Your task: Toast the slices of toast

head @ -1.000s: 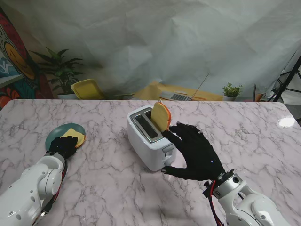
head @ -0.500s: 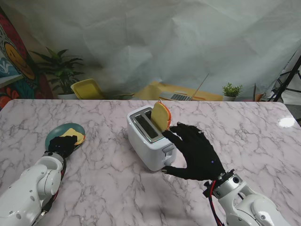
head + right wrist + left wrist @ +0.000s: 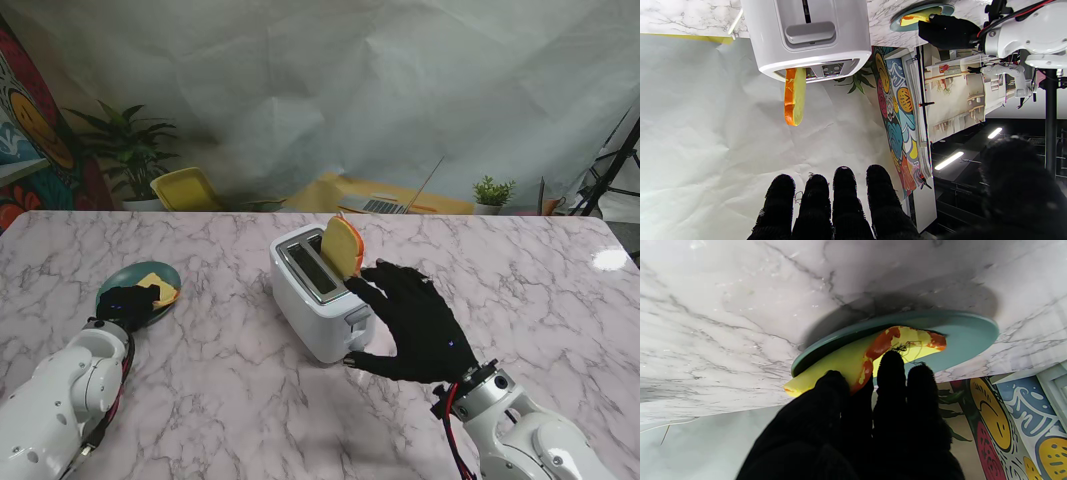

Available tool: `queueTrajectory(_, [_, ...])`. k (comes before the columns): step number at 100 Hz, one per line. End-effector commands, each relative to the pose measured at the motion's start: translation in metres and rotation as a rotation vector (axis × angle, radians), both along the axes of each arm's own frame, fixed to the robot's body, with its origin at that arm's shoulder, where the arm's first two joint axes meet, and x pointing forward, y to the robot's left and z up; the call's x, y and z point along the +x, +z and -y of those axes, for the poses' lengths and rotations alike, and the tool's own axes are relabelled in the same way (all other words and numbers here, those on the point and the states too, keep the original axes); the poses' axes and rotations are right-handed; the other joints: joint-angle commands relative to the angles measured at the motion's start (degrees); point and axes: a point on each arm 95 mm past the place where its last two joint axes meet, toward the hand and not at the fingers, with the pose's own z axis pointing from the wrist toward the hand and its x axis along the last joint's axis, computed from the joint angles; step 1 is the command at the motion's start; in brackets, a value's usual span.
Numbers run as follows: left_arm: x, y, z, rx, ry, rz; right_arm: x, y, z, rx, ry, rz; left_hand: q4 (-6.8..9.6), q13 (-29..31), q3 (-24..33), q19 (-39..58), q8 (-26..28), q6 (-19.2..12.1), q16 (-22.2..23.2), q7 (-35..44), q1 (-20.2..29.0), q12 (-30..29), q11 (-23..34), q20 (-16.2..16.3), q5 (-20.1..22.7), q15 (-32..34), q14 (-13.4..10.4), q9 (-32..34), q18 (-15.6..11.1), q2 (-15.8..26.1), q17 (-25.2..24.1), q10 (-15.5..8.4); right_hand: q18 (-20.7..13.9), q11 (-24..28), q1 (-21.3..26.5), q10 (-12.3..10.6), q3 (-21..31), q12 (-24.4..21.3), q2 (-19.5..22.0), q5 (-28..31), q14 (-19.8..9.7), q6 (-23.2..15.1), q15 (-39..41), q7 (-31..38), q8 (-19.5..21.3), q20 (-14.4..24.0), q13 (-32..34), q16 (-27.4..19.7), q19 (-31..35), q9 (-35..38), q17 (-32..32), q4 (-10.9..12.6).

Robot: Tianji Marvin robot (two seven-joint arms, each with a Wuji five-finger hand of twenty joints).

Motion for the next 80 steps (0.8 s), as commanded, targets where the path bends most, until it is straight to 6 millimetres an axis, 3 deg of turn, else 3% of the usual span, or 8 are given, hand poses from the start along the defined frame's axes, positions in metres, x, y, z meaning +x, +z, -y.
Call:
queueTrajectory(1, [-0.001, -0.003, -0.001, -0.008, 0.008, -0.013, 0.000, -0.001, 0.000, -0.001, -0.004, 0.002, 1.85, 2.04, 2.47, 2.63, 3.43, -1.64, 2.52, 5.97, 4.68, 3.18, 2.08, 1.89, 2.56, 2.01, 1.30, 3.66, 0.92, -1.64, -0.04, 0.40, -1.23, 1.32, -0.92, -0.11, -0.25, 0.52, 2.51, 1.38, -1.21, 0.14, 0.58, 0.46, -0.89, -1.29, 0.47, -2.05, 0.61, -0.40, -1.40, 0.51])
queueTrajectory(13, [-0.001, 0.001, -0.002, -0.020, 0.008, 0.009, 0.001, -0.001, -0.001, 0.004, -0.006, 0.003, 3.32, 2.06, 2.18, 4.79, 6.78, -0.48, 6.89, 6.86, 4.68, 6.71, 2.64, 2.91, 1.71, 4.00, 1.87, 4.05, 1.97, -2.57, -0.79, 1.32, -1.23, 1.48, -0.90, -0.13, -0.41, 0.58, 2.65, 1.41, -1.21, 0.18, 0.57, 0.58, -1.00, -1.75, 0.53, -2.05, 1.11, -0.41, -1.56, 0.49])
queueTrajectory(31, [-0.002, 0.016, -0.002, -0.018, -0.008, 0.064, 0.002, 0.000, -0.001, 0.008, -0.007, 0.011, 3.91, 1.46, 2.57, 6.79, 9.85, -0.15, 10.53, 7.84, 4.68, 9.88, 4.16, 4.06, 1.01, 6.40, 2.49, 3.71, 2.60, -2.55, -1.89, 1.72, -1.26, 1.75, -0.79, -0.15, -0.58, 0.68, 2.93, 1.44, -1.16, 0.16, 0.61, 0.77, -1.18, -2.43, 0.73, -2.03, 1.85, -0.40, -1.59, 0.46])
queueTrajectory(80, [0.002, 0.084, -0.009, 0.017, -0.033, 0.248, 0.008, 0.005, -0.005, 0.016, 0.003, 0.021, 4.57, 2.34, 0.29, 6.37, 8.86, -4.27, 10.11, 8.84, 4.68, 9.84, 3.12, 3.86, 3.03, 4.89, 1.34, 5.15, 0.48, -1.93, -1.59, -0.85, -1.32, 2.17, -0.60, -0.03, -0.66, 0.82, 3.31, 2.02, -1.05, 0.10, 0.60, 1.49, -1.58, -3.94, 1.33, -2.04, 3.65, 0.03, -1.72, 0.38])
